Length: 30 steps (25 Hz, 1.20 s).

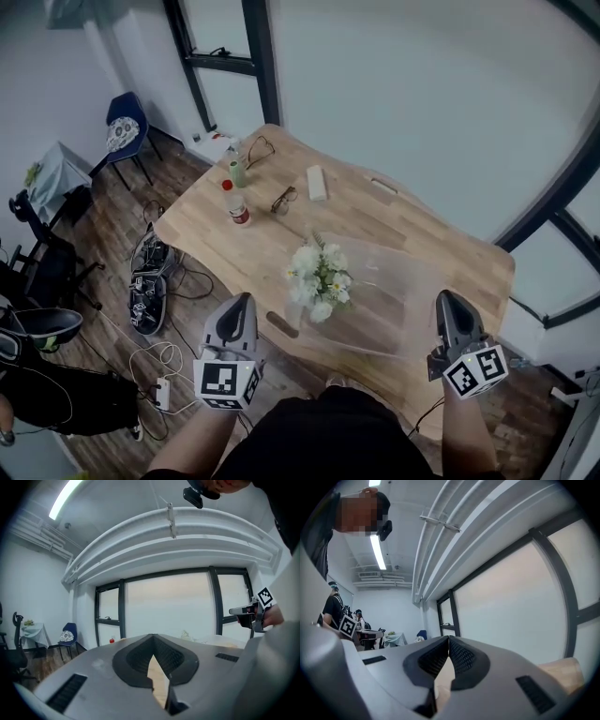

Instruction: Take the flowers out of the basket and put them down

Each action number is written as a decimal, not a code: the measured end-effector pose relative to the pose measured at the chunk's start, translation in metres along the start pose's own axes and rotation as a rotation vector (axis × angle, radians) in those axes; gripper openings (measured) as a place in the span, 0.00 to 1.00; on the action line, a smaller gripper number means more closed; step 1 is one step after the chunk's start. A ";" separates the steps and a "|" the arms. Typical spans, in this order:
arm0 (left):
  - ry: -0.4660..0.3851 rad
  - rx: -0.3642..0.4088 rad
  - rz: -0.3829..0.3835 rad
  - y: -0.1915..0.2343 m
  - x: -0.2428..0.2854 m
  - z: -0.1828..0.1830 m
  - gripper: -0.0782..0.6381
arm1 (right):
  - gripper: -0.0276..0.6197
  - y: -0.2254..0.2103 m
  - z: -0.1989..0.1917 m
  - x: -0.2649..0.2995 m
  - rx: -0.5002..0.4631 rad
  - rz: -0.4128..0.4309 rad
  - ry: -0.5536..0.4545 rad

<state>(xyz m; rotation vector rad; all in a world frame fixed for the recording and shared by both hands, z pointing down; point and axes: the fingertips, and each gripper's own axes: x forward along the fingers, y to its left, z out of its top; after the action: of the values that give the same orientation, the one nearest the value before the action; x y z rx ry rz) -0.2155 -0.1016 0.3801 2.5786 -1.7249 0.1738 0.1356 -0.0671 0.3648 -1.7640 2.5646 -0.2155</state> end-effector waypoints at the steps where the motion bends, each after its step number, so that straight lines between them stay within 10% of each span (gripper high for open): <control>1: 0.001 0.000 0.016 0.001 0.000 0.000 0.11 | 0.08 -0.002 0.001 0.005 -0.009 0.014 0.002; 21: 0.029 -0.032 0.074 0.011 0.040 -0.003 0.12 | 0.08 0.007 0.052 0.090 -0.147 0.229 -0.058; 30: 0.036 -0.045 0.024 0.038 0.073 -0.005 0.11 | 0.08 0.038 0.000 0.127 -0.094 0.349 0.029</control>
<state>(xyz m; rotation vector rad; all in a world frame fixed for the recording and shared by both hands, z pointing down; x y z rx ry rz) -0.2237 -0.1828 0.3920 2.5085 -1.7279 0.1787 0.0547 -0.1718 0.3677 -1.3113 2.8880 -0.1134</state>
